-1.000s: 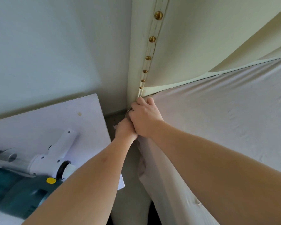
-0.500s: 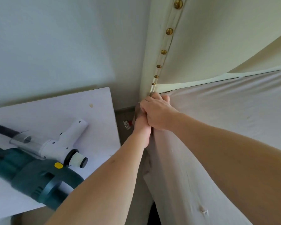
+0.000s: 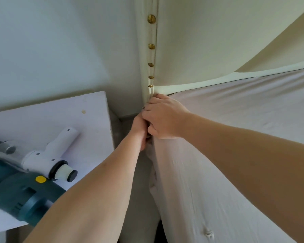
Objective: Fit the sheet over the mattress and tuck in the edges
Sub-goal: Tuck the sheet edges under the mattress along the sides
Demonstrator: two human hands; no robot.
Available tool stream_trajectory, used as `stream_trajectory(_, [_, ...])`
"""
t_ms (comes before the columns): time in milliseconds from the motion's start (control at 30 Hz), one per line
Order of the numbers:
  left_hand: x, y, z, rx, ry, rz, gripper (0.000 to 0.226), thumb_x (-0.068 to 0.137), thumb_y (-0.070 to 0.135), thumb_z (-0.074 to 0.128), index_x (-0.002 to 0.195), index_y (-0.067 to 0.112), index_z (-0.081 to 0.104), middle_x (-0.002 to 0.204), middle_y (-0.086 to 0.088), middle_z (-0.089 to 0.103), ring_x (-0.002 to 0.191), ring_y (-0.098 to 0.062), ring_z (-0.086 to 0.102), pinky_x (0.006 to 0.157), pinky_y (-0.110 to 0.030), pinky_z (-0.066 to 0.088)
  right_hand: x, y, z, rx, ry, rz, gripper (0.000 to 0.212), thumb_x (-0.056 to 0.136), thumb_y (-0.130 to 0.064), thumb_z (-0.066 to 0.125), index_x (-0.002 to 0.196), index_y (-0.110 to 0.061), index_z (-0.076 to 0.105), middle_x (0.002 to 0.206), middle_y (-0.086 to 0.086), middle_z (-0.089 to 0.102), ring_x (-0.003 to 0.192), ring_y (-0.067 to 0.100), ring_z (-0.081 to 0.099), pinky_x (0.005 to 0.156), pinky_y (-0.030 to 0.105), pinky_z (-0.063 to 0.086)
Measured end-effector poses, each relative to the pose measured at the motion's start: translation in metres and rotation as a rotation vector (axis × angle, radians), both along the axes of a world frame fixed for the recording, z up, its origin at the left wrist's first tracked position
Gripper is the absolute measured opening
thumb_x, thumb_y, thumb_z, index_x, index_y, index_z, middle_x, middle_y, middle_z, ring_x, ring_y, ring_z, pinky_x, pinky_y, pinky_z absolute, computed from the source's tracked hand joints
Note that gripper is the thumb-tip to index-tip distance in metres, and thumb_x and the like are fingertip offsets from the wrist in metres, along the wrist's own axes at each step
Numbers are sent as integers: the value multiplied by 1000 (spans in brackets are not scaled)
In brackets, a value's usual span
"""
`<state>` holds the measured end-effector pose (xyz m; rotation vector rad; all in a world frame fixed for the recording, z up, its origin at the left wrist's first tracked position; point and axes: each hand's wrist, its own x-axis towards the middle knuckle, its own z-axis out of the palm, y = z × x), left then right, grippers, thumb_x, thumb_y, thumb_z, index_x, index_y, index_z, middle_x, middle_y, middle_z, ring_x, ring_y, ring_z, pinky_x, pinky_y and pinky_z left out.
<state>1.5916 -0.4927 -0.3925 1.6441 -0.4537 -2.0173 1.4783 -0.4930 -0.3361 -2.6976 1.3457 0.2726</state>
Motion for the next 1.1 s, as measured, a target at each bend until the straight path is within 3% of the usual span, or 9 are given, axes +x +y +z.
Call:
stream_trajectory(167, [7, 20, -21, 34, 64, -108, 28, 108, 35, 39, 102, 23, 63, 88, 2, 69, 73, -14, 68, 70, -31, 56, -5, -4, -3, -35, -37, 21, 35, 85, -43, 36, 93, -26, 66, 94, -6, 64, 99, 21, 57, 104, 42, 39])
stream_trajectory(267, [9, 33, -27, 177, 158, -96, 51, 104, 56, 42, 121, 16, 70, 105, -7, 76, 91, -22, 74, 88, -39, 56, -6, -6, -6, -44, -70, 16, 32, 82, -43, 36, 87, -25, 62, 89, -5, 61, 95, 22, 56, 102, 42, 39])
stream_trajectory(400, [1, 32, -45, 215, -243, -392, 48, 107, 29, 43, 81, -9, 59, 80, -29, 61, 96, -27, 62, 72, -22, 52, -4, -6, -9, -38, -62, 3, 22, 79, -42, 37, 79, -25, 51, 82, -6, 54, 89, 21, 53, 98, 41, 39])
stream_trajectory(533, [12, 21, -13, 87, -624, -954, 35, 102, 31, 41, 89, 5, 60, 77, -13, 61, 87, -26, 67, 80, -35, 56, -1, -1, -13, -34, -60, -42, 20, 80, -41, 39, 79, -25, 51, 81, -7, 50, 89, 21, 53, 99, 40, 37])
stream_trajectory(633, [15, 22, -25, -122, -702, -599, 24, 100, 23, 46, 85, 11, 61, 79, -4, 62, 68, -20, 59, 57, -28, 47, -2, -1, -13, -44, -72, -43, 28, 82, -42, 36, 83, -25, 57, 86, -5, 57, 93, 23, 55, 101, 41, 36])
stream_trajectory(767, [11, 34, -41, -142, -420, -75, 13, 91, 17, 58, 94, 20, 71, 89, -4, 73, 88, -26, 69, 86, -44, 59, 1, 1, -13, -36, -92, -41, 28, 83, -41, 36, 82, -24, 59, 87, -4, 59, 95, 23, 56, 106, 40, 35])
stream_trajectory(933, [14, 16, -57, -262, -461, -185, 15, 85, 15, 56, 81, 18, 70, 80, 0, 72, 75, -23, 62, 71, -30, 54, -1, 2, -21, -40, -173, -82, 25, 82, -35, 41, 78, -21, 61, 86, -1, 62, 92, 26, 58, 104, 42, 40])
stream_trajectory(1000, [16, 3, -60, -354, -636, -318, 20, 88, 13, 53, 71, 12, 65, 69, -2, 65, 70, -24, 55, 57, -26, 41, -1, 4, -21, -31, -192, -93, 22, 83, -33, 42, 77, -21, 60, 86, -1, 62, 92, 27, 58, 102, 42, 41])
stream_trajectory(1100, [25, -35, -54, -446, -902, -310, 21, 86, 8, 52, 79, 8, 72, 76, -7, 70, 75, -29, 64, 61, -28, 43, -1, 6, -21, -38, -229, -101, 20, 83, -34, 40, 77, -23, 56, 90, 0, 66, 95, 27, 59, 104, 41, 41])
